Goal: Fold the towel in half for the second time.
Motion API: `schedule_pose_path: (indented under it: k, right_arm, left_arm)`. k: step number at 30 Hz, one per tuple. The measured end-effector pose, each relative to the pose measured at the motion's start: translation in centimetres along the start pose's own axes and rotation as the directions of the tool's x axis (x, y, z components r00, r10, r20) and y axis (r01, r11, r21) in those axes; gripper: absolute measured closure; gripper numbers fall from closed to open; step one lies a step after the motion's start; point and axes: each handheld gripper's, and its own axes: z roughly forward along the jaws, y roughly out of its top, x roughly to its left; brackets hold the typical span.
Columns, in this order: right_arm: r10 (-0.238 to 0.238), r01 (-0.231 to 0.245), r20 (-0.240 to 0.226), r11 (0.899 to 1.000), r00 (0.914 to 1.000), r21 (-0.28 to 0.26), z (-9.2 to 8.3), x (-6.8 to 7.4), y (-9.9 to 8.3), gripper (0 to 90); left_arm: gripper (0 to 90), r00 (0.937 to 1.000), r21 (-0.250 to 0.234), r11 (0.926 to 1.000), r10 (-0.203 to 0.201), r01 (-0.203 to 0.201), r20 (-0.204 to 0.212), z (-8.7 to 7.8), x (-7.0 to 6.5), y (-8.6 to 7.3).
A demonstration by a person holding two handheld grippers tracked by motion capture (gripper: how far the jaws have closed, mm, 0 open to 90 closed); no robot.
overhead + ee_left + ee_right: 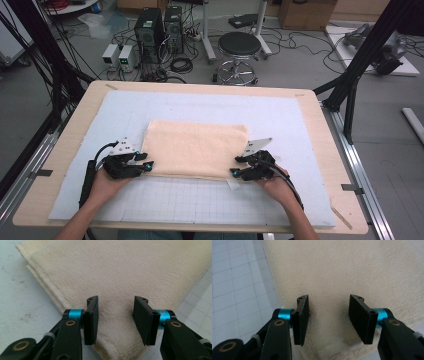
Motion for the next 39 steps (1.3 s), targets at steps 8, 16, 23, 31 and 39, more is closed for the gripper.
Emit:
schedule_pose_path:
  k: [8,16,23,31,39]
  right_arm:
    - [-0.018,0.018,0.007,1.0,0.9998,-0.002,0.0,-0.1,-0.3,51.5]
    - [0.005,-0.004,0.011,1.0,0.9999,-0.017,-0.1,-0.1,-0.5,51.5]
    - [0.075,-0.073,0.022,0.994,0.997,-0.087,-0.9,-0.4,-0.6,42.7]
    - [0.141,-0.128,0.081,0.981,0.9867,-0.149,-1.9,-0.9,-0.7,30.0]
    - [0.166,-0.149,0.097,0.975,0.9813,-0.167,-2.5,-0.8,-0.6,23.4]
  left_arm:
    - [53.4,0.999,-0.024,0.9988,-0.042,0.043,0.014,-0.6,-0.1,-0.5]
    - [52.6,0.9984,-0.035,0.9981,-0.05,0.051,0.026,-0.7,-0.1,-0.9]
    - [47.1,0.9974,-0.052,0.9968,-0.058,0.06,0.042,-1.2,0.0,-0.8]
    - [38.8,0.9977,-0.092,0.994,-0.055,0.058,0.04,-2.2,0.0,-0.4]
    - [28.8,0.9972,-0.121,0.9903,-0.065,0.069,0.037,-3.1,-0.3,-0.3]
